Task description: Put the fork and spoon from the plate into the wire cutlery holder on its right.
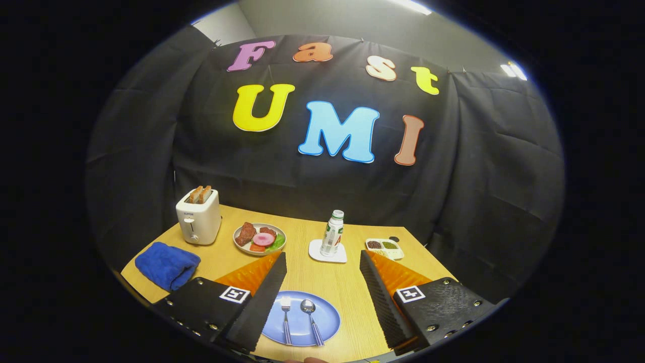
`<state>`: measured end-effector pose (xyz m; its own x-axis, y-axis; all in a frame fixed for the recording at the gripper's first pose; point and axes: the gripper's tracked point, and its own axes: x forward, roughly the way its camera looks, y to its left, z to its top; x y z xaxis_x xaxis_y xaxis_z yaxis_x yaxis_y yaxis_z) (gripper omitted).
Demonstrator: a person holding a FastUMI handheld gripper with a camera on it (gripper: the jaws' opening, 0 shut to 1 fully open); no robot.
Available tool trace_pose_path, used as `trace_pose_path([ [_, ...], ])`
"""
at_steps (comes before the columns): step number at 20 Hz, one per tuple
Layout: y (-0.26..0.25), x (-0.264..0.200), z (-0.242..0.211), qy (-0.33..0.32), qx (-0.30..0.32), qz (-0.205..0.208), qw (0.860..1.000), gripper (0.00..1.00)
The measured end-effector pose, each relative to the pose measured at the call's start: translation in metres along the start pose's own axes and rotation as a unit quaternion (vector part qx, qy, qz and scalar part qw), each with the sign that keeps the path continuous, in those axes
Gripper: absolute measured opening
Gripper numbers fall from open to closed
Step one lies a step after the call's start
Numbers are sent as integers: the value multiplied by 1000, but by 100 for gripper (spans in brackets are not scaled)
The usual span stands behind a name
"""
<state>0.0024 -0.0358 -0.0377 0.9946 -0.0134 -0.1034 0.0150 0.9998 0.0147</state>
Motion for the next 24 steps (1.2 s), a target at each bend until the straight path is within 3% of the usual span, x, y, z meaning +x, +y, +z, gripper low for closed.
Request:
trace_pose_path([
  [7,-1,17,-52,69,-25,45,996,90],
  [12,5,33,-111,169,-41,75,982,90],
  [17,4,41,-176,294,-39,86,951,90],
  [22,5,40,-215,376,-56,109,919,89],
  [24,8,40,-227,399,-53,116,908,80],
])
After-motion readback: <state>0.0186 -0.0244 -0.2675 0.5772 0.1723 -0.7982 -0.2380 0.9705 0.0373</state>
